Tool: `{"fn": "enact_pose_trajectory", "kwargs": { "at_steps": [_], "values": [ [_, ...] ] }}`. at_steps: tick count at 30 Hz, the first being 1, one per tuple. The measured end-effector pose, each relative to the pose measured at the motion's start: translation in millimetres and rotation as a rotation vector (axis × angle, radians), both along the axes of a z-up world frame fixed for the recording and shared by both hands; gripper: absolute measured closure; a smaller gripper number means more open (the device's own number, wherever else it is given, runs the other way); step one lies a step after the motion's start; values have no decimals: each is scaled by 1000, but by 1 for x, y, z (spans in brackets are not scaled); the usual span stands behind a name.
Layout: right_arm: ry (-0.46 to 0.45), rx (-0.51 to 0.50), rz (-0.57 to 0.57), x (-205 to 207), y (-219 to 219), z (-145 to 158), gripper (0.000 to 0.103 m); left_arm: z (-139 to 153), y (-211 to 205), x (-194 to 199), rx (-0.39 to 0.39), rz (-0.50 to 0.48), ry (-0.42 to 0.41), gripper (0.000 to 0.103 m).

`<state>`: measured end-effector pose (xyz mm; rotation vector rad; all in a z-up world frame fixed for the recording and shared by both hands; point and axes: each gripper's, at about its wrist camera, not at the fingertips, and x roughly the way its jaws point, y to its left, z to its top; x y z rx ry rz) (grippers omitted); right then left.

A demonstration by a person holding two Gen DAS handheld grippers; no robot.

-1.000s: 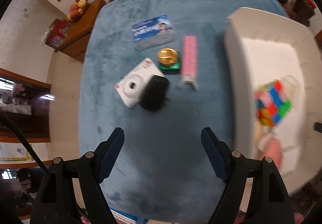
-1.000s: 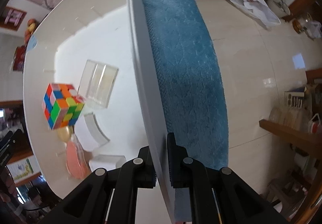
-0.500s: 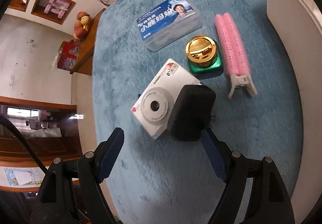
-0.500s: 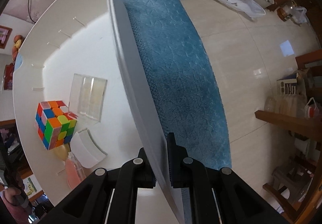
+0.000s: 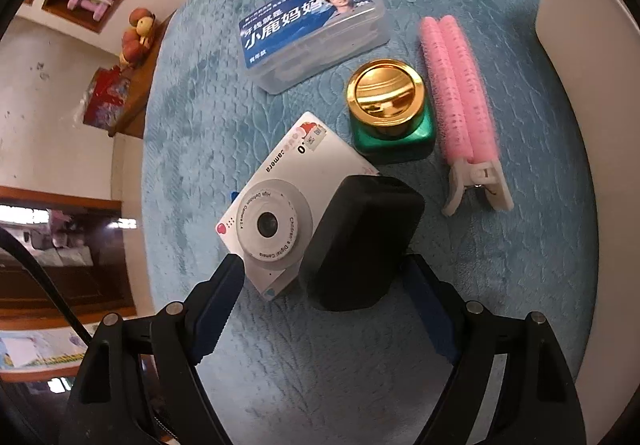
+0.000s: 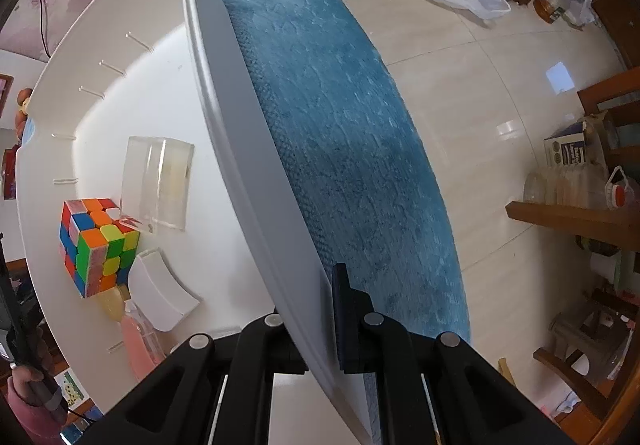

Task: Organize rigid objects
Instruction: 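Move the left tool back to the black charger plug, then close the left gripper on the black charger plug, then carry the black plug into the tray and release it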

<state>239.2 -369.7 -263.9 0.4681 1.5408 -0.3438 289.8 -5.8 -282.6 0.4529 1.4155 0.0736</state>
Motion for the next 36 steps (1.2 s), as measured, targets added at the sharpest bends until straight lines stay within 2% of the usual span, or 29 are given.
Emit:
{"fn": "enact_pose_trajectory", "kwargs": {
  "at_steps": [5, 11, 16, 20, 26, 31, 36],
  "values": [
    [-5, -12, -9, -4, 1, 1, 94, 0, 13, 5, -89, 63, 25, 21],
    [-7, -25, -14, -5, 7, 5, 94, 3, 4, 1, -67, 23, 19, 29],
    [-10, -15, -22, -6, 6, 8, 94, 9, 6, 0, -90, 33, 14, 44],
    [-10, -13, -18, -6, 5, 10, 94, 11, 6, -1, -75, 2, 7, 57],
    [-23, -7, -5, -6, 4, 14, 94, 13, 7, -3, -113, 19, 8, 57],
    [-28, -4, 11, -6, 4, 18, 94, 18, 15, -1, -197, 76, 27, 57],
    [-33, -4, 35, -7, 6, 23, 94, 25, 15, -9, -249, 95, 34, 57]
  ]
}}
